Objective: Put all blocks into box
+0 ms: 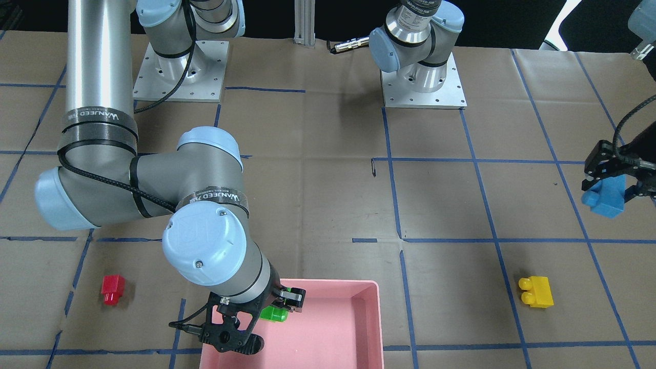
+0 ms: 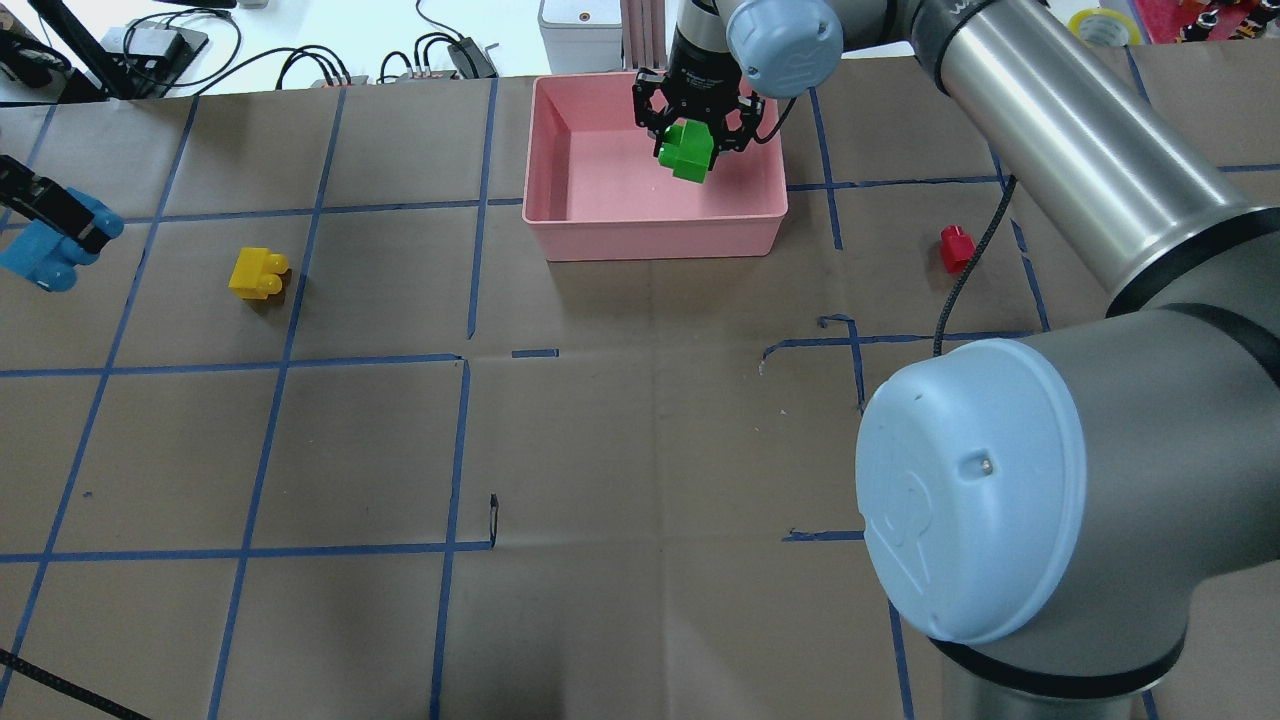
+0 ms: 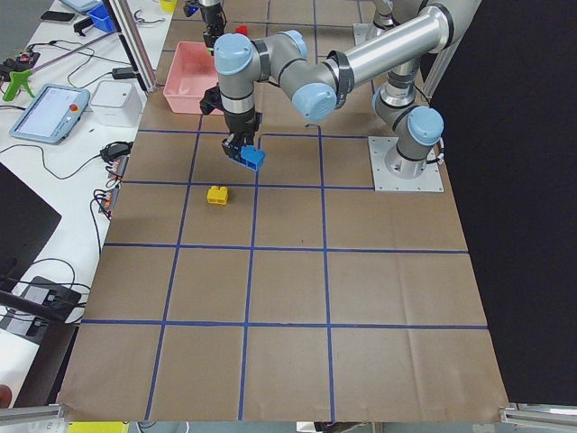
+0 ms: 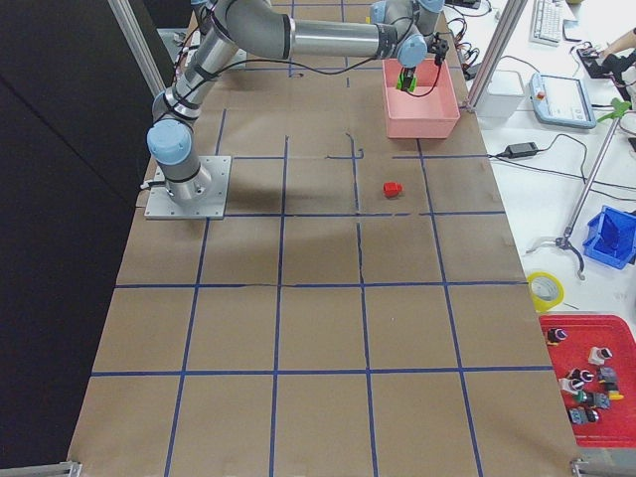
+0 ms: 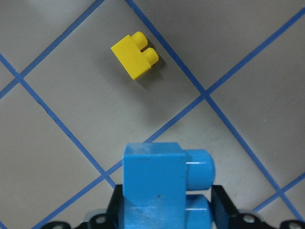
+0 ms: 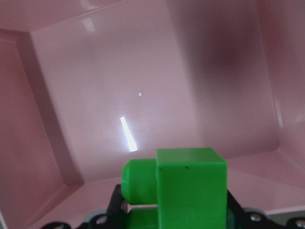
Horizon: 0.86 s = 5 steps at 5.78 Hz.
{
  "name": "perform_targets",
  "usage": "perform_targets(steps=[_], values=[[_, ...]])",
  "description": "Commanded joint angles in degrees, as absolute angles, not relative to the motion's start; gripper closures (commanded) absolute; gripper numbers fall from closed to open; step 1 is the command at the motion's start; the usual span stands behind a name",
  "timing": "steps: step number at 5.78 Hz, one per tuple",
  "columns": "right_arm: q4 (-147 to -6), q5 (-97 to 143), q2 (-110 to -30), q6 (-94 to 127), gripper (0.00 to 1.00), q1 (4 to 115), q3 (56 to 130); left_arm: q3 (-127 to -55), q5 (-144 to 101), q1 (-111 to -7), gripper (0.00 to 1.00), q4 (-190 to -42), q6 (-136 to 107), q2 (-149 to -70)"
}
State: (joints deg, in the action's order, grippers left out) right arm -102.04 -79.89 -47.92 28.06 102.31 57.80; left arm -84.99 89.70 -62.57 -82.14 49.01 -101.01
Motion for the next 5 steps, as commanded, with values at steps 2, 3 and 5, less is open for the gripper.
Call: perform_targets(steps=[2,3,5], values=[[-101.43,-79.19,-47.46,28.74,0.00,102.92,57.66,-80.62,85.62,-74.05,0.98,-82.44,20.82,-103.78],[-101.34,-80.76,-48.59,26.56,0.02,101.96,58.09,-76.77,85.08,-77.92,0.98,-82.70,13.87,-106.84],[-94.70,-89.80,-53.41,4.59,0.04,93.13,59.59,-61.35,84.99,-87.23,0.98,-87.86,-0.55,-117.19]])
